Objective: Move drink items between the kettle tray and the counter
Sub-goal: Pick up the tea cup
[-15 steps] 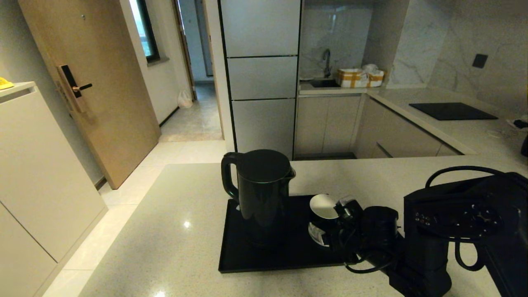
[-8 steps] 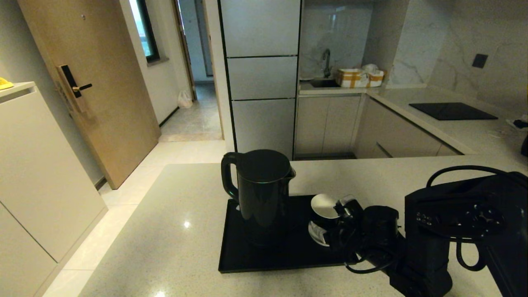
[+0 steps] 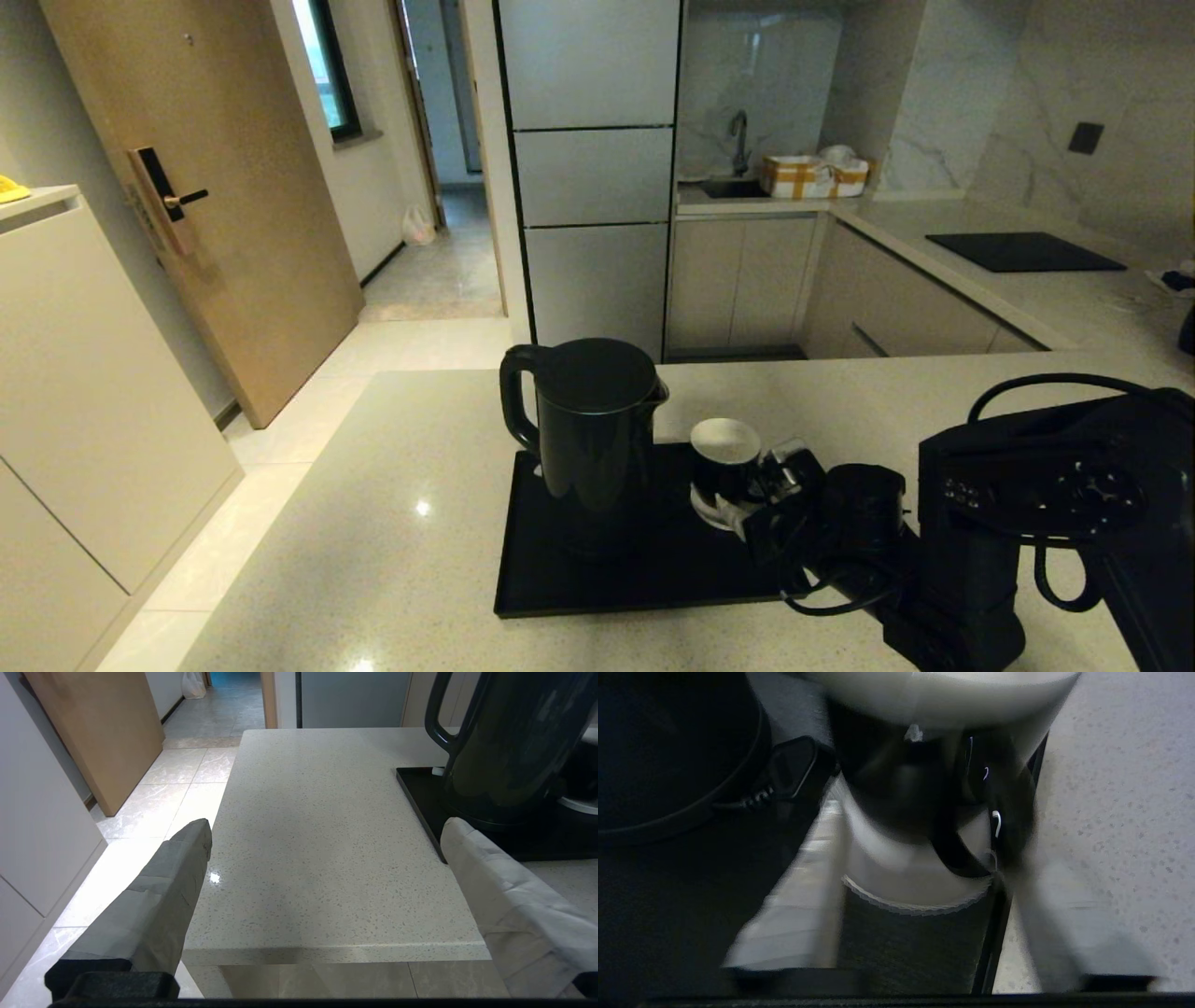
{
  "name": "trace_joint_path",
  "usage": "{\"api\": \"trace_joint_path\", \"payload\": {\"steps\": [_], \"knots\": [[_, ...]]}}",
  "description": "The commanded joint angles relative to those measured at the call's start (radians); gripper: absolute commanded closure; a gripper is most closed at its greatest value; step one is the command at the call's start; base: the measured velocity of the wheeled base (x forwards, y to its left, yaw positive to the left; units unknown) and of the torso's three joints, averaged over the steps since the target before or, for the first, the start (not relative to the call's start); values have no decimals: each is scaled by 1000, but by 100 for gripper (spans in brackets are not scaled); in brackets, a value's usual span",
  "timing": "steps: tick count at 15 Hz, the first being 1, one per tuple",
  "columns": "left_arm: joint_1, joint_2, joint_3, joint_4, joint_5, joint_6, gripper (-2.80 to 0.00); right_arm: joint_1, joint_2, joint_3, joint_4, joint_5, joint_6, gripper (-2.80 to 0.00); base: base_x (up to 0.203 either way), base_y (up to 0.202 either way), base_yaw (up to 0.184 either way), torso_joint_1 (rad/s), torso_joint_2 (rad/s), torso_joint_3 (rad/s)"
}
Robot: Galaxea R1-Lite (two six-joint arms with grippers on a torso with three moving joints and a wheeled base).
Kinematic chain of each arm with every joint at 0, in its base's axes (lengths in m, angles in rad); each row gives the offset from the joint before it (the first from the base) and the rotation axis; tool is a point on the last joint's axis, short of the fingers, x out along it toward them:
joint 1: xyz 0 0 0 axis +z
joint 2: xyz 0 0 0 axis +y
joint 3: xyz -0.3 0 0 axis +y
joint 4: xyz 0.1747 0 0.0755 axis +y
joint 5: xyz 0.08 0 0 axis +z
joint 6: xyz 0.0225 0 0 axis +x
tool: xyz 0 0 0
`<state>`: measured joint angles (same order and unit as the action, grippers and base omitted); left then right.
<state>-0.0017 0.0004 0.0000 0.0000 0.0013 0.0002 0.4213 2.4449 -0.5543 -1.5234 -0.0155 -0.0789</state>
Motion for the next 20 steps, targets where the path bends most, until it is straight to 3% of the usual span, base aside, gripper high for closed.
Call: {"api": "trace_joint_path", "payload": {"steps": [1, 17, 20], "knots": [[0, 0, 0, 0, 0, 0, -280, 1, -9, 2, -7, 0, -1, 0, 0, 0, 0, 0, 0, 0], [0, 0, 0, 0, 0, 0, -280, -1, -7, 5, -7, -1, 2, 0, 0, 0, 0, 0, 0, 0], [0, 0, 0, 0, 0, 0, -280, -6, -123, 80, -7, -3, 13, 0, 0, 0, 0, 0, 0, 0]]}}
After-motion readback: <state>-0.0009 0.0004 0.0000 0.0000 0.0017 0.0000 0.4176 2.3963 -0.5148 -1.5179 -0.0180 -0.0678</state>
